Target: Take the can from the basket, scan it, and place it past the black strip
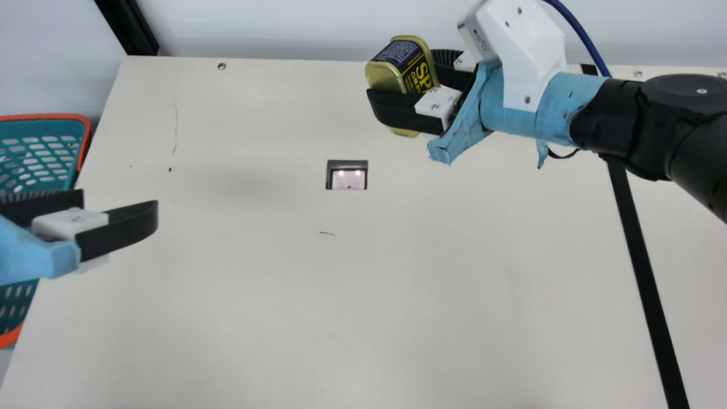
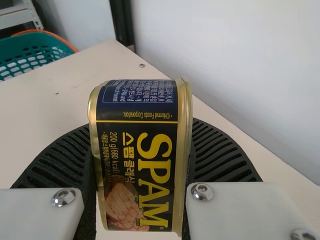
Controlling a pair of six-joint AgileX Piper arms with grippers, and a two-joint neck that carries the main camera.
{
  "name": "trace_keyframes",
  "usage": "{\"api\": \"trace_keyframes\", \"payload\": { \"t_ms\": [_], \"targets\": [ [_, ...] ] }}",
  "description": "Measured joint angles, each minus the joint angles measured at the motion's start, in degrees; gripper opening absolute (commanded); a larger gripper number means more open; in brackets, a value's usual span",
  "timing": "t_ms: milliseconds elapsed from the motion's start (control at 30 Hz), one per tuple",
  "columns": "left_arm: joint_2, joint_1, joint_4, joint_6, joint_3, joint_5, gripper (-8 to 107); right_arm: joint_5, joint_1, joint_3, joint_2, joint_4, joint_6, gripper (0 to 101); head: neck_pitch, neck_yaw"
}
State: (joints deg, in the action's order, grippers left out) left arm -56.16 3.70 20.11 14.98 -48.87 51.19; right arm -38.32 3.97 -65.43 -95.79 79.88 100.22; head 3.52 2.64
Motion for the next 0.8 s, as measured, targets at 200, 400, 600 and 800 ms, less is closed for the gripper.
{"api": "trace_keyframes", "payload": {
  "t_ms": [200, 400, 600, 800],
  "targets": [
    [0.0, 0.0, 0.0, 0.0, 0.0, 0.0, 90, 3.1, -2.0, 1.9, 2.2, -5.1, -4.5, 0, 0.0, 5.0],
    [0.0, 0.0, 0.0, 0.0, 0.0, 0.0, 90, 6.4, -5.3, 4.5, 4.7, -12.1, -10.4, 0, 0.3, 8.8],
    [0.0, 0.0, 0.0, 0.0, 0.0, 0.0, 90, 8.6, -10.1, 7.2, 7.7, -20.7, -16.7, 0, 1.8, 12.9],
    [0.0, 0.0, 0.0, 0.0, 0.0, 0.0, 90, 8.8, -15.5, 9.5, 10.7, -29.5, -22.5, 0, 3.5, 17.6]
  ]
}}
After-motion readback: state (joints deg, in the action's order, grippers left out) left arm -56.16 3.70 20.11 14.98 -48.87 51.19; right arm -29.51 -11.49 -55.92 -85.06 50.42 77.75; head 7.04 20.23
